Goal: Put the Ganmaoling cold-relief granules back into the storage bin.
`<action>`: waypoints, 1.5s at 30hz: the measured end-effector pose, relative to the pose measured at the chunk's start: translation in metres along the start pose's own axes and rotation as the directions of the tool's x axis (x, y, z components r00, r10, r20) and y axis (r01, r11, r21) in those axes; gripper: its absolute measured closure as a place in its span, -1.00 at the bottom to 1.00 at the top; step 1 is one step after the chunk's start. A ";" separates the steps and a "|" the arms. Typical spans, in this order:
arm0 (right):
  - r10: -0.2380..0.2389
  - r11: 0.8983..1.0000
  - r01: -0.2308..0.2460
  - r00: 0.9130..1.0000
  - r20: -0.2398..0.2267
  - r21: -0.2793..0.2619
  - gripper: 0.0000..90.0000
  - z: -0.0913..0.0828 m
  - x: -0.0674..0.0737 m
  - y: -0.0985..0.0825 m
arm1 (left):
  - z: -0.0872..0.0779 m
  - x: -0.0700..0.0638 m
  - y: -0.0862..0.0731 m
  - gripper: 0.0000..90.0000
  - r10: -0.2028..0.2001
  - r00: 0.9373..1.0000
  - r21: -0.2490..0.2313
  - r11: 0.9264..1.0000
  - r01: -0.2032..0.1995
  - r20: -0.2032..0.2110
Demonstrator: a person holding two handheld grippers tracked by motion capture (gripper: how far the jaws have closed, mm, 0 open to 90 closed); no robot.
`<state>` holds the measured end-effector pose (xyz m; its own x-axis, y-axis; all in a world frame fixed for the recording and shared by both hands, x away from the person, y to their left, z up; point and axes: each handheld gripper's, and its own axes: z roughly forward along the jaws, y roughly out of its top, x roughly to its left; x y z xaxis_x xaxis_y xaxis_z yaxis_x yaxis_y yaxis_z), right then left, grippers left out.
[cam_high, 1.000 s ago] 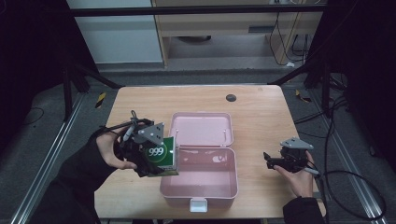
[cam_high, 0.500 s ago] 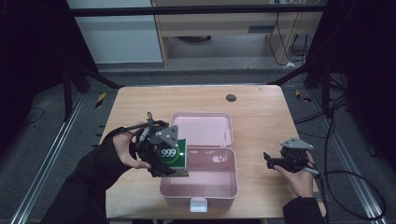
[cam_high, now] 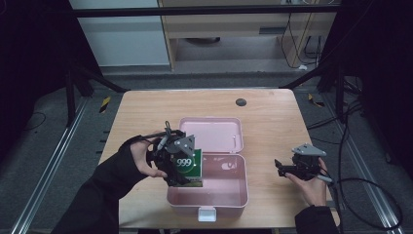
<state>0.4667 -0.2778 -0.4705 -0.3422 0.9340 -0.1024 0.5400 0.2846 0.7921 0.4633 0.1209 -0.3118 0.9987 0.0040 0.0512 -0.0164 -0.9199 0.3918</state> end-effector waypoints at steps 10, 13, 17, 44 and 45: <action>-0.007 1.000 0.007 1.000 0.002 0.002 -0.91 0.001 0.000 0.000 | 0.014 0.001 -0.007 -0.69 -0.002 1.000 0.022 1.000 0.002 0.012; -0.006 1.000 0.006 1.000 0.003 0.003 -0.91 0.001 0.000 0.000 | 0.018 0.001 -0.009 -0.69 -0.004 1.000 0.019 1.000 0.004 0.021; -0.005 1.000 0.005 1.000 0.000 0.006 -0.91 0.001 0.000 0.000 | 0.025 0.001 -0.012 -0.69 -0.008 1.000 0.027 1.000 0.007 0.025; -0.007 1.000 0.007 1.000 0.000 0.007 -0.93 0.002 0.001 -0.001 | 0.065 -0.001 -0.026 -0.73 -0.030 0.998 0.065 0.997 0.027 0.047; -0.008 1.000 0.008 1.000 0.000 0.007 -0.93 0.002 0.001 -0.001 | 0.066 -0.001 -0.027 -0.73 -0.031 0.998 0.068 0.997 0.028 0.047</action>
<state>0.4675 -0.2769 -0.4724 -0.3467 0.9317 -0.1083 0.5424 0.2933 0.7872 0.4663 0.1197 -0.3829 0.9999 0.0139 -0.0043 0.0146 -0.9441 0.3293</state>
